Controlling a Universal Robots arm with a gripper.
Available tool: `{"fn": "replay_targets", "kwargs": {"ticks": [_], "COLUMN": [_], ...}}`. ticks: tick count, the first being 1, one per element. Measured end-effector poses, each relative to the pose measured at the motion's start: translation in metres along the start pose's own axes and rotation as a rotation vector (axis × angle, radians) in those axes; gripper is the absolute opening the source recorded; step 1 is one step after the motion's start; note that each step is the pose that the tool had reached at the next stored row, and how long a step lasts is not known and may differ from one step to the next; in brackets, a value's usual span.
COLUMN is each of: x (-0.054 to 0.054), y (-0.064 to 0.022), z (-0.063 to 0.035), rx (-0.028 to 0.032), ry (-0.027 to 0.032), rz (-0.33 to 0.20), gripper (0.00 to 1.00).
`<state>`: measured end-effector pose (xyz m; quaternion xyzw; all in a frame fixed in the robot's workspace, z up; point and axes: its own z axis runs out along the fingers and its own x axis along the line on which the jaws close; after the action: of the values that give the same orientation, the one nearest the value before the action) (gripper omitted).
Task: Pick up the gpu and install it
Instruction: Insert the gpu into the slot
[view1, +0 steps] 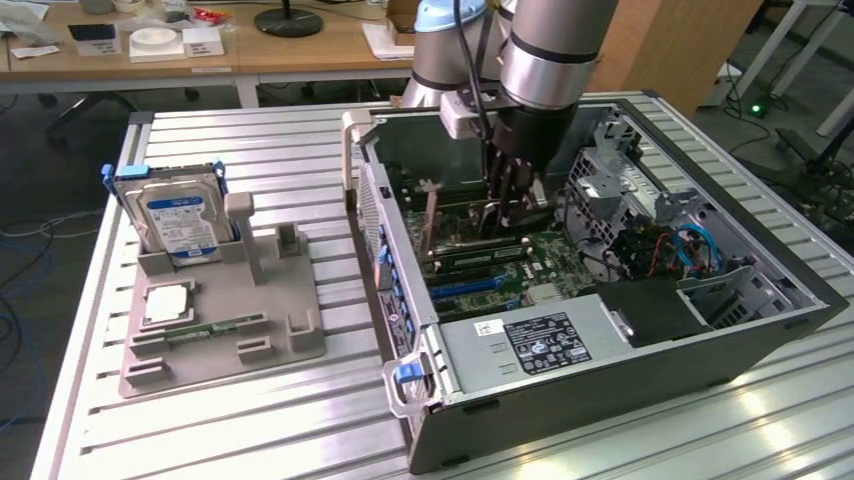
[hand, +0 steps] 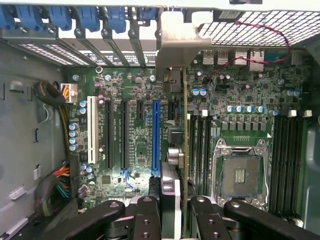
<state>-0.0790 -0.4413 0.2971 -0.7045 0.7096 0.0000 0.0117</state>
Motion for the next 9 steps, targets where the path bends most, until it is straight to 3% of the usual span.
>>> {"fn": "replay_targets", "kwargs": {"ticks": [9], "x": [0.0001], "y": [0.0055], "z": [0.0067], "rx": [-0.0005], "ry": [0.0], "rz": [0.0], "gripper": [0.28]}}
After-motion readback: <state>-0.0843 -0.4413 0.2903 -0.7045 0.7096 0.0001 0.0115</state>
